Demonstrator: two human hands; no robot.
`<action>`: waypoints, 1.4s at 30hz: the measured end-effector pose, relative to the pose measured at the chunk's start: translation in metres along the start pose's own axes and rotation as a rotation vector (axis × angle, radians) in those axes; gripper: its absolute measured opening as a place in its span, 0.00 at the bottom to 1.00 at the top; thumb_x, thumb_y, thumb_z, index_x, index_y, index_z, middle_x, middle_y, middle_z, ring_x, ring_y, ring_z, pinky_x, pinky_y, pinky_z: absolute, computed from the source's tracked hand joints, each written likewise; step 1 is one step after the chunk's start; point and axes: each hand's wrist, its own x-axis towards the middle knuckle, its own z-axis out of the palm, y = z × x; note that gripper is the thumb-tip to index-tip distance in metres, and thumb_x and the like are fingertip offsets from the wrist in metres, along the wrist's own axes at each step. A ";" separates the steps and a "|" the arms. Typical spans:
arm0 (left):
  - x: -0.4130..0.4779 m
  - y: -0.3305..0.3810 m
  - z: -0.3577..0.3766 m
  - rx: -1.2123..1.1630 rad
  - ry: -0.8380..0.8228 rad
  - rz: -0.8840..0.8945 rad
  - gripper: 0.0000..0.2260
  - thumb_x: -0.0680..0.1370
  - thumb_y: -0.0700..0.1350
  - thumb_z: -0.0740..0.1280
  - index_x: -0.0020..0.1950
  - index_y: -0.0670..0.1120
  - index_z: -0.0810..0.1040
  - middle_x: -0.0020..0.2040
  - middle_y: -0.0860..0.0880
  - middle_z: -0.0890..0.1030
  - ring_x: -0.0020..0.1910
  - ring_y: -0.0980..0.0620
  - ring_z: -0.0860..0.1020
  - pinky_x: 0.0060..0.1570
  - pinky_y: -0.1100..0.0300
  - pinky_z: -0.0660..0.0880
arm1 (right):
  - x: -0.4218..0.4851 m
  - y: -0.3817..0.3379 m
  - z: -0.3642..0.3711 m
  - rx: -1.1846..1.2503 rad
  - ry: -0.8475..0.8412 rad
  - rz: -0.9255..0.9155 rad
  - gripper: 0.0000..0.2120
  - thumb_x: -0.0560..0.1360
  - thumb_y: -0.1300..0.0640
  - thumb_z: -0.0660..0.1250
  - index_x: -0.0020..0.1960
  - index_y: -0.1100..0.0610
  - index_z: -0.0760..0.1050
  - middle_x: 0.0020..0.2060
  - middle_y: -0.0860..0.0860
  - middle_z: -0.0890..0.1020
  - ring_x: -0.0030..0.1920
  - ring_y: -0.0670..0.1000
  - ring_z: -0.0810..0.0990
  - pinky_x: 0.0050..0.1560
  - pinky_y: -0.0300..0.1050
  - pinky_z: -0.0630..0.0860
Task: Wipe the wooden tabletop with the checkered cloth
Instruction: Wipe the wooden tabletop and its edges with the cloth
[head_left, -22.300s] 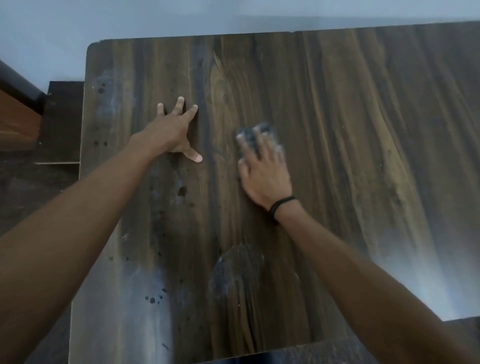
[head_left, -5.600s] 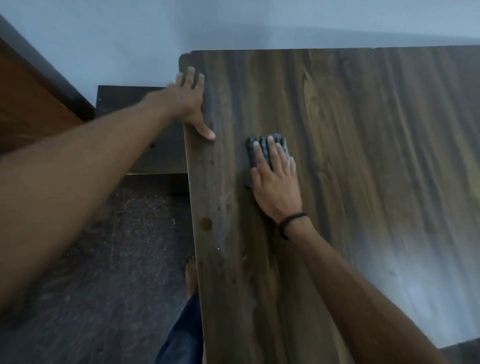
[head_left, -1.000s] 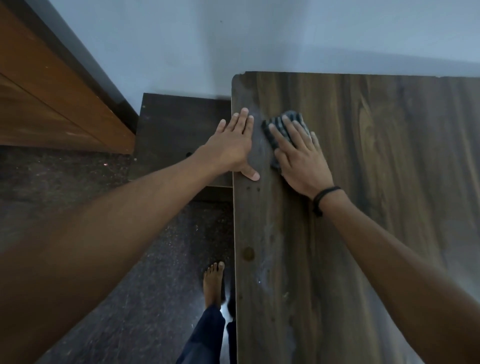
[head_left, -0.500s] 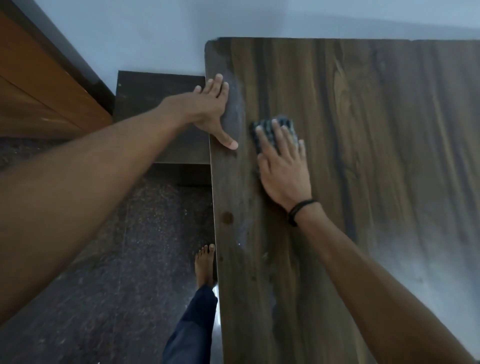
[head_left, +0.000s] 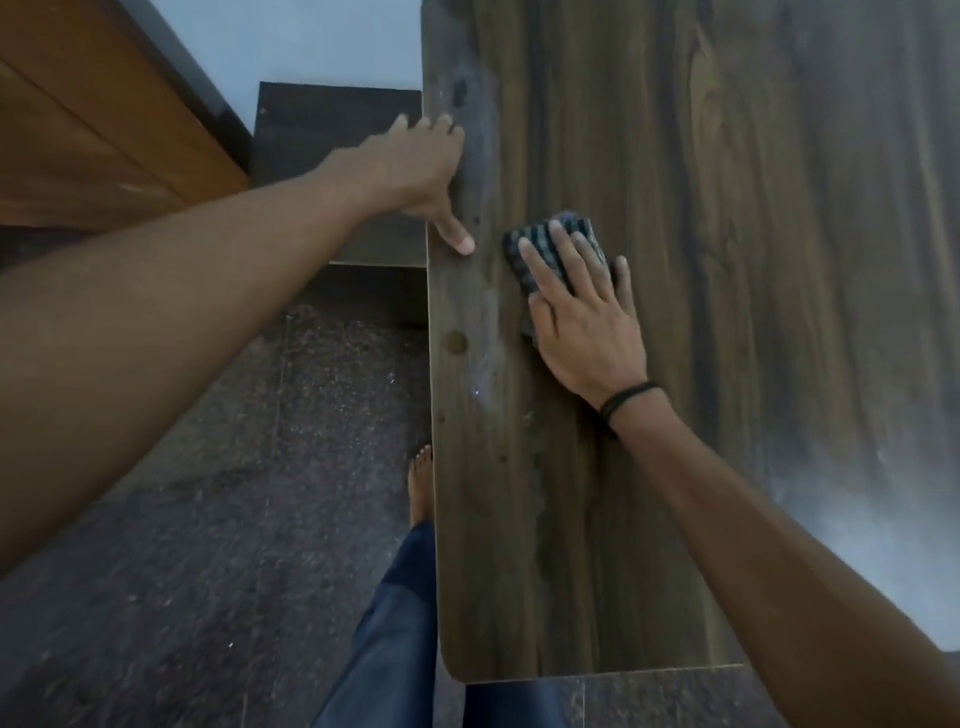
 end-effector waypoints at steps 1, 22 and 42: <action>-0.004 0.001 0.007 -0.010 -0.032 0.006 0.68 0.56 0.71 0.74 0.80 0.41 0.41 0.80 0.41 0.41 0.79 0.38 0.46 0.76 0.40 0.49 | 0.000 -0.011 0.003 0.014 -0.001 0.064 0.26 0.84 0.47 0.49 0.82 0.42 0.51 0.82 0.48 0.51 0.82 0.51 0.49 0.79 0.63 0.45; -0.033 0.023 0.038 -0.050 -0.063 0.021 0.69 0.56 0.67 0.76 0.79 0.41 0.34 0.78 0.40 0.33 0.78 0.40 0.38 0.75 0.44 0.42 | -0.118 -0.046 0.034 0.007 0.016 -0.047 0.26 0.84 0.46 0.52 0.82 0.41 0.53 0.82 0.46 0.52 0.82 0.49 0.48 0.80 0.61 0.46; -0.038 0.033 0.043 -0.045 0.018 -0.068 0.65 0.61 0.61 0.79 0.79 0.43 0.36 0.79 0.43 0.36 0.79 0.42 0.41 0.77 0.44 0.45 | -0.166 -0.012 0.030 -0.042 0.023 -0.062 0.26 0.84 0.46 0.50 0.82 0.41 0.53 0.82 0.46 0.53 0.81 0.49 0.50 0.79 0.64 0.47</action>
